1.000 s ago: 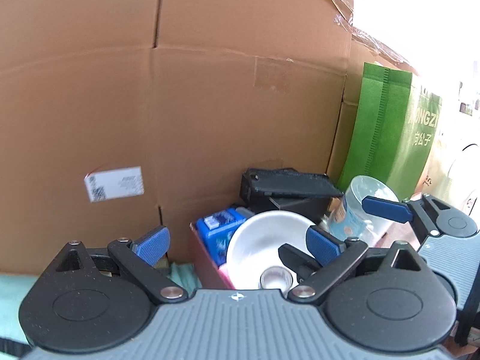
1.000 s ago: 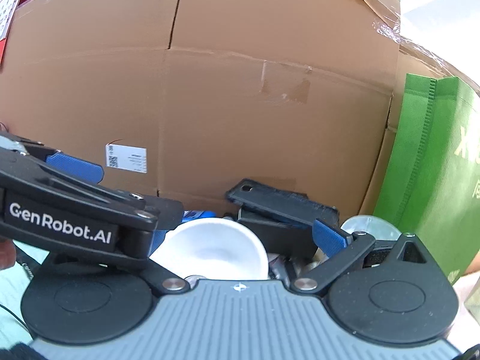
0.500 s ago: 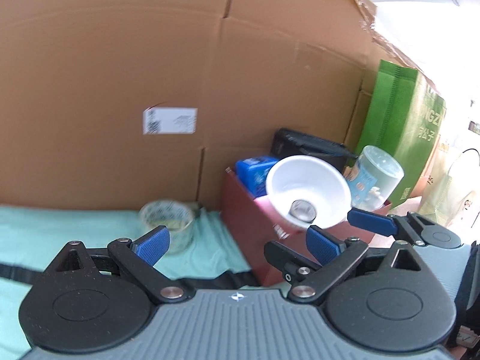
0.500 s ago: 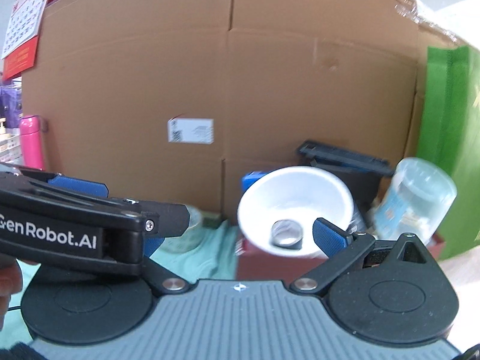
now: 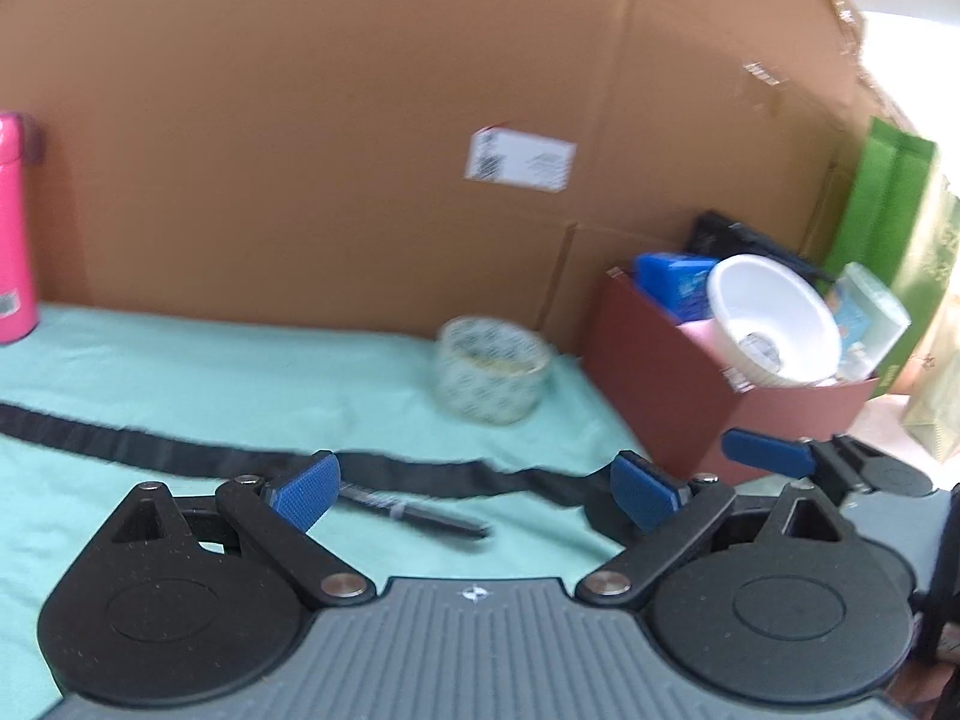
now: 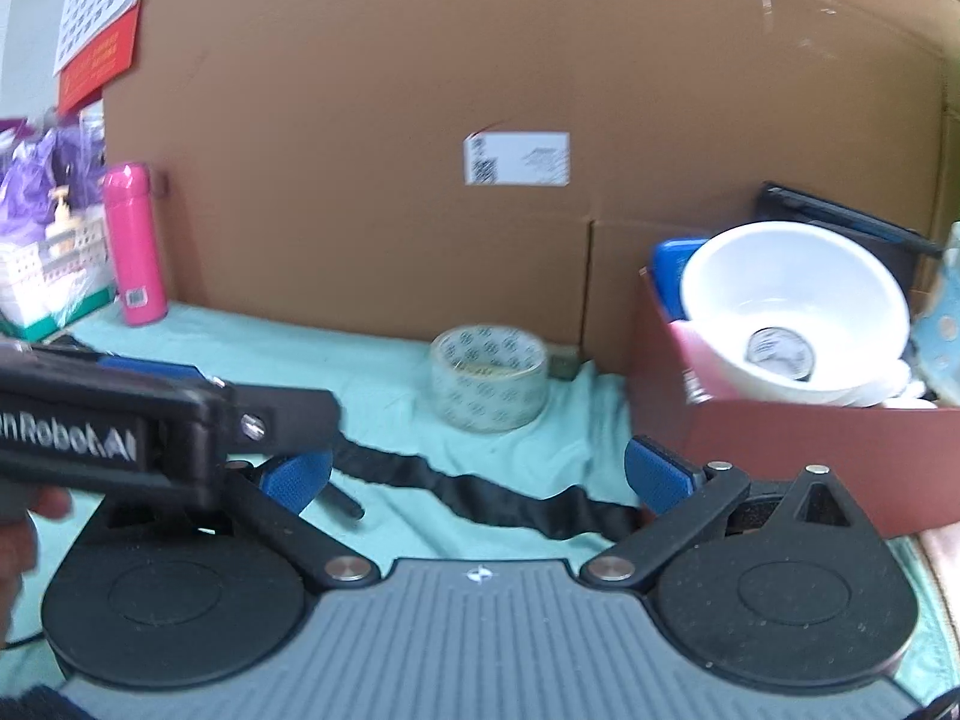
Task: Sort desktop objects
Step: 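Withdraw the left gripper and move it to the black pen, then close the left gripper on the black pen and lift it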
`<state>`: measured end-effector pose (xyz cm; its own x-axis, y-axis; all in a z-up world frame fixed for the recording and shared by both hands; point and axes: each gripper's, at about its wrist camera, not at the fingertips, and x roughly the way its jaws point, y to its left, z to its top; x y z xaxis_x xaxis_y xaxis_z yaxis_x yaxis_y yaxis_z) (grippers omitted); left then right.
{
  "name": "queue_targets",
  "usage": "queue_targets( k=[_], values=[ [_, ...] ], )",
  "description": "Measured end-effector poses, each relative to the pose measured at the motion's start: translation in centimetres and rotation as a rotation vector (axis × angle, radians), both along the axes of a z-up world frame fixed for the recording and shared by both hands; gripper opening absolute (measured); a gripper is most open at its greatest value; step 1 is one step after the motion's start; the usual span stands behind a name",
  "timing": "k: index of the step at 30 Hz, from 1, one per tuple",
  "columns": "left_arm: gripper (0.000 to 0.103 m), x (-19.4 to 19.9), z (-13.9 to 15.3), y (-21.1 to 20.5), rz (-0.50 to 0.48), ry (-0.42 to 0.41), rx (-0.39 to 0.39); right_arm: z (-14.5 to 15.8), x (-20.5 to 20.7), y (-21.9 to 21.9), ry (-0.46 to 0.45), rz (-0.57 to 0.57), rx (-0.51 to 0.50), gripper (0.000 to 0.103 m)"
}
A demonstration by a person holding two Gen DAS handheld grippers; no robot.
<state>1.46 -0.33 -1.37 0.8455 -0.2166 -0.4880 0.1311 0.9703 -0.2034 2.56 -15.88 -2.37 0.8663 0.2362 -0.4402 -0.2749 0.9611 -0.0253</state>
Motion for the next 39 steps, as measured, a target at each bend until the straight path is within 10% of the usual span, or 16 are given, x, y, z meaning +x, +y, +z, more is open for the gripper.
queue_targets(
  k=[6, 19, 28, 39],
  values=[
    [0.091, 1.1, -1.8, 2.0, 0.022, 0.065, -0.009, -1.4, 1.3, 0.8, 0.046, 0.026, 0.002, 0.098],
    [0.044, 4.9, -4.1, 4.2, 0.143, 0.208, -0.114, -3.4, 3.8, 4.6, 0.095, 0.230, -0.082, 0.055],
    [0.043, 5.9, -4.9, 3.4, 0.132, 0.228, -0.134, -4.8, 3.9, 7.0, 0.168, 0.324, -0.112, 0.011],
    [0.023, 7.0, -5.2, 2.0, 0.118, 0.219, -0.026, -4.8, 3.4, 7.7, 0.159, 0.334, -0.111, 0.011]
  ],
)
